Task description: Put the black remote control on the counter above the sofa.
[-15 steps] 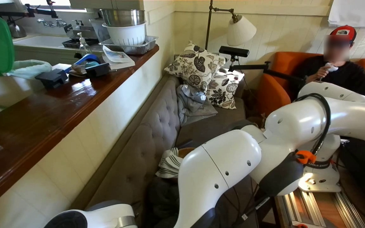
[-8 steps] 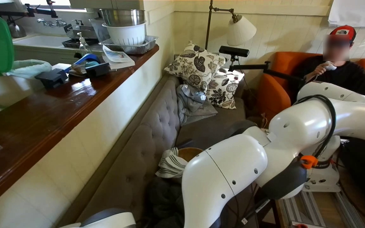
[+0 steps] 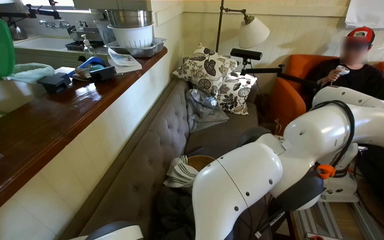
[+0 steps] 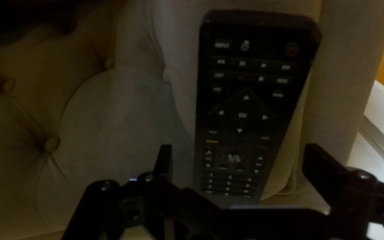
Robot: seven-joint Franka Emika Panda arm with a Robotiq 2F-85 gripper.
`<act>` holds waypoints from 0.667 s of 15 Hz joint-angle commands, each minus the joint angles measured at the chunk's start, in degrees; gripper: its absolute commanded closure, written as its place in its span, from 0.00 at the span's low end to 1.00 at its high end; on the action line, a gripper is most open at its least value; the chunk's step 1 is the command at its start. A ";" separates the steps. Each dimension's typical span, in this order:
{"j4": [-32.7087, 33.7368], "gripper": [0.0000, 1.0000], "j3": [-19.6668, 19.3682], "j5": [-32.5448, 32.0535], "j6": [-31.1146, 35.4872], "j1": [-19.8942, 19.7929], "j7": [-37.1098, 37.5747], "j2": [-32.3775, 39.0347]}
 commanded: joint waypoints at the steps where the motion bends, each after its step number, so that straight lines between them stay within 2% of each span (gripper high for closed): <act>1: -0.25 0.00 1.93 -0.65 1.51 -0.53 -0.99 0.00; 2: -0.28 0.00 2.10 -0.62 1.63 -0.53 -1.04 0.00; 5: -1.60 0.00 1.90 -1.24 7.34 -0.26 -1.28 0.04; 10: -2.41 0.00 0.78 -0.36 10.06 0.24 -1.30 0.14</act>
